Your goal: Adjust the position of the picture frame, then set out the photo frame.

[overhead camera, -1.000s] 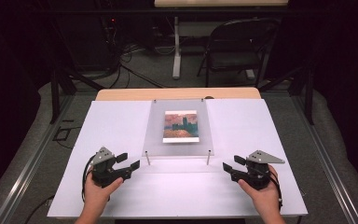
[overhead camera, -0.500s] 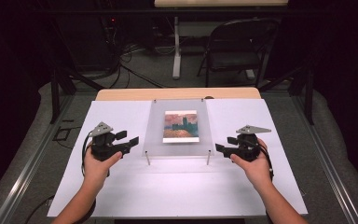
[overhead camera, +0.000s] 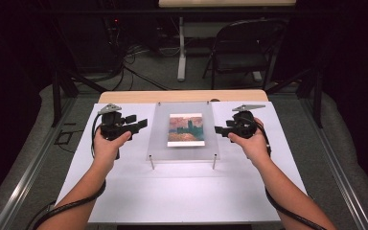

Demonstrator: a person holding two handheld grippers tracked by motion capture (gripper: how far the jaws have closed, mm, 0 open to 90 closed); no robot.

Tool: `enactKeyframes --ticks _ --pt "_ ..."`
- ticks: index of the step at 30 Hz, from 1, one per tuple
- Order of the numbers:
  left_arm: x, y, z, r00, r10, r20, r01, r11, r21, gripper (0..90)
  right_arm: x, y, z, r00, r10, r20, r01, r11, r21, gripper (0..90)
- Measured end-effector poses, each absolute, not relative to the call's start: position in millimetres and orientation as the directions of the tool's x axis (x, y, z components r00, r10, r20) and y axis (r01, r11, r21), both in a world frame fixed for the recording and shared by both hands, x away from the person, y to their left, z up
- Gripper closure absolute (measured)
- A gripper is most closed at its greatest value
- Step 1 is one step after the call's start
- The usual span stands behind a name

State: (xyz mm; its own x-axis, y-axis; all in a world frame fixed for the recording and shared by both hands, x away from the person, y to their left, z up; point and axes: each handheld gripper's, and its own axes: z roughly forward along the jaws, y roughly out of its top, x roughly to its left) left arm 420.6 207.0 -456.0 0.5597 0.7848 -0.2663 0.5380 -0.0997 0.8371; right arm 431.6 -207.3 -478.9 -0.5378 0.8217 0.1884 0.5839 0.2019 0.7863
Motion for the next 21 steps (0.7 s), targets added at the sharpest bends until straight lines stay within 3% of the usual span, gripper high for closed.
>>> enactKeyframes --ticks 6,21 --pt "441.5 194.0 -469.7 0.545 0.800 -0.251 0.564 -0.128 0.816 39.8 452.4 -198.6 -487.9 -0.535 0.819 0.209 0.592 0.187 0.784 38.4" --pt "484.3 185.3 -501.1 0.476 0.821 -0.316 0.644 -0.080 0.761 37.7 488.1 -189.8 -502.8 -0.484 0.833 0.268 0.636 0.124 0.761 36.8"
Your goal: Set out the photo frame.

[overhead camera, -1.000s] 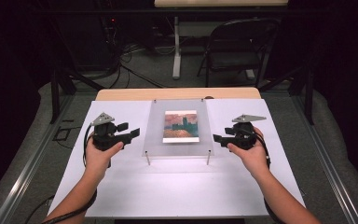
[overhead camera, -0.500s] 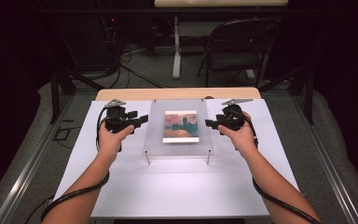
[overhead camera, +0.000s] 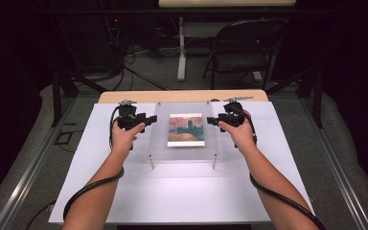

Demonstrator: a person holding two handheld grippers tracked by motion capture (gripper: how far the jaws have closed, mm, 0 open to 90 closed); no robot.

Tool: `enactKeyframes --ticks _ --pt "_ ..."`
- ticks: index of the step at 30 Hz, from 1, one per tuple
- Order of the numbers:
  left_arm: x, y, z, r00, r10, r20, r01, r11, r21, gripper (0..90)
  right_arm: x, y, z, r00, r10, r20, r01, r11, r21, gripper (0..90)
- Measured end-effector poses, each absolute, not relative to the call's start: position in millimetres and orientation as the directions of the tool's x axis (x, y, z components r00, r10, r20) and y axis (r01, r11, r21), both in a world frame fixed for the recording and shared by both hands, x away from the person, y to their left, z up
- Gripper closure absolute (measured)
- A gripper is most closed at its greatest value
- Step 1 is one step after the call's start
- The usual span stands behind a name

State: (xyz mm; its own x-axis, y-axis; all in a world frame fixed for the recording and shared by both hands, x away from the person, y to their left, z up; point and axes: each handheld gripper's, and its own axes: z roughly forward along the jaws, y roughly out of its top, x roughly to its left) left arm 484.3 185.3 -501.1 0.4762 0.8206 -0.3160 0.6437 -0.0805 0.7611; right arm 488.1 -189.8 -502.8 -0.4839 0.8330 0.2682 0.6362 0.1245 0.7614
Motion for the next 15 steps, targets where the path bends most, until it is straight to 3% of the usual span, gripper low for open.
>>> enactKeyframes --ticks 15 --pt "497.5 173.7 -532.8 0.461 0.811 -0.360 0.691 -0.073 0.719 37.8 499.7 -185.1 -523.0 -0.465 0.828 0.312 0.677 0.106 0.728 36.8"
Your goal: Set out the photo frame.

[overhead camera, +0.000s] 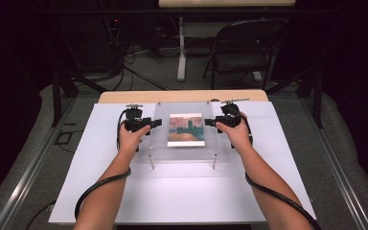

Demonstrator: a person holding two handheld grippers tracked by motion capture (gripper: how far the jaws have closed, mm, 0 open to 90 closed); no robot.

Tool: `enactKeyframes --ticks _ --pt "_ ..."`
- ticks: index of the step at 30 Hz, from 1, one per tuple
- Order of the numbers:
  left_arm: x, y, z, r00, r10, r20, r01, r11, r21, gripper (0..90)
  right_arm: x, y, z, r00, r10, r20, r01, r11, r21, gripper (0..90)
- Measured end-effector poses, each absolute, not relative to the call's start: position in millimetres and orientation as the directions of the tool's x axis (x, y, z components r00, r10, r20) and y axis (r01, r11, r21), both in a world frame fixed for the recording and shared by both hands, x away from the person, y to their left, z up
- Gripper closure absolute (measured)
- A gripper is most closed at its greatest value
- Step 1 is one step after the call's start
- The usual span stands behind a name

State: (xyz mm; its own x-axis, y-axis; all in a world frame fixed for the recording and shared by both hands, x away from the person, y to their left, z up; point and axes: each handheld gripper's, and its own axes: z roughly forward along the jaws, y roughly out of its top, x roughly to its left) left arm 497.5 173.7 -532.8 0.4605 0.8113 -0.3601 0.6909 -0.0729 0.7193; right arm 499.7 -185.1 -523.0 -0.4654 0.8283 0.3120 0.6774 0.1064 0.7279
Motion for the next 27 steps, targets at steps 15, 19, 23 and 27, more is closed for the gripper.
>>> enactKeyframes --ticks 15,19,23,27 --pt "497.3 170.0 -539.7 0.444 0.814 -0.374 0.718 -0.074 0.692 36.2 500.1 -182.7 -540.6 -0.435 0.824 0.362 0.714 0.071 0.697 33.6" --pt "498.9 168.8 -542.6 0.442 0.816 -0.371 0.726 -0.083 0.683 34.8 500.8 -182.6 -542.1 -0.427 0.824 0.373 0.717 0.057 0.695 32.7" --pt "500.4 168.9 -543.8 0.432 0.815 -0.387 0.735 -0.070 0.675 33.8 501.4 -183.3 -543.6 -0.419 0.818 0.395 0.725 0.039 0.688 32.0" --pt "501.4 168.5 -544.6 0.429 0.813 -0.394 0.739 -0.065 0.671 32.2 502.4 -184.4 -545.5 -0.414 0.808 0.419 0.734 0.025 0.678 30.9"
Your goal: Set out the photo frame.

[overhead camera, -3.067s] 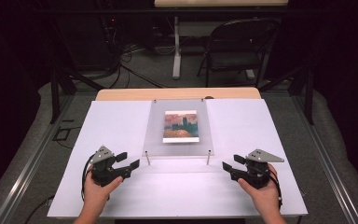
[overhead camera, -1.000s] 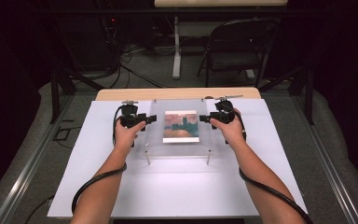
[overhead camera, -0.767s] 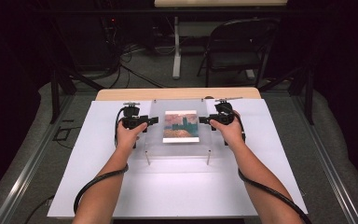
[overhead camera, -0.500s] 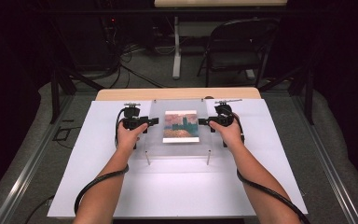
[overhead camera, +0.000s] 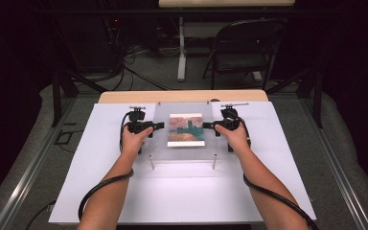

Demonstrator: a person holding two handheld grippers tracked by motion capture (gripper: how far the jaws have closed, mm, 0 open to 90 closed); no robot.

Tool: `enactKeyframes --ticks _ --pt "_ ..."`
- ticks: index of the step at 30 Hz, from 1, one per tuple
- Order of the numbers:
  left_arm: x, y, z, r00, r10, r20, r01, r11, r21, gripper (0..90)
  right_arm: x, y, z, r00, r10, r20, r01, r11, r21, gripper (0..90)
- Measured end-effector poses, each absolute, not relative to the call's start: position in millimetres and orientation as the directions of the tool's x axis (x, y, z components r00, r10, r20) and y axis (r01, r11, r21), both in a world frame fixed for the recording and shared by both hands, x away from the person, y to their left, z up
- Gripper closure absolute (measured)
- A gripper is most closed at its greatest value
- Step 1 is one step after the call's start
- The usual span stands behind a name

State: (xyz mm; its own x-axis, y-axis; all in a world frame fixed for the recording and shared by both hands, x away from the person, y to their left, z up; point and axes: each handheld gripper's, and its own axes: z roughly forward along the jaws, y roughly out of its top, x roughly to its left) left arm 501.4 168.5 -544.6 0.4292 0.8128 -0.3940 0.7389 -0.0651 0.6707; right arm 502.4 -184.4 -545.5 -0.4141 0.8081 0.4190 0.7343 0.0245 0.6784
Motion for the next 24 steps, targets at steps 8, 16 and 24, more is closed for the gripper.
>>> enactKeyframes --ticks 8,16,24 --pt "501.7 170.0 -547.6 0.422 0.798 -0.430 0.751 -0.043 0.659 29.5 504.0 -184.8 -547.9 -0.411 0.798 0.441 0.745 0.015 0.667 28.7" --pt "501.9 170.4 -546.8 0.431 0.794 -0.429 0.754 -0.056 0.654 28.8 505.5 -181.8 -548.5 -0.410 0.790 0.455 0.758 0.018 0.652 26.3" --pt "502.2 171.3 -547.6 0.418 0.787 -0.453 0.770 -0.042 0.637 27.9 504.6 -181.7 -548.6 -0.412 0.792 0.450 0.753 0.018 0.658 26.4"
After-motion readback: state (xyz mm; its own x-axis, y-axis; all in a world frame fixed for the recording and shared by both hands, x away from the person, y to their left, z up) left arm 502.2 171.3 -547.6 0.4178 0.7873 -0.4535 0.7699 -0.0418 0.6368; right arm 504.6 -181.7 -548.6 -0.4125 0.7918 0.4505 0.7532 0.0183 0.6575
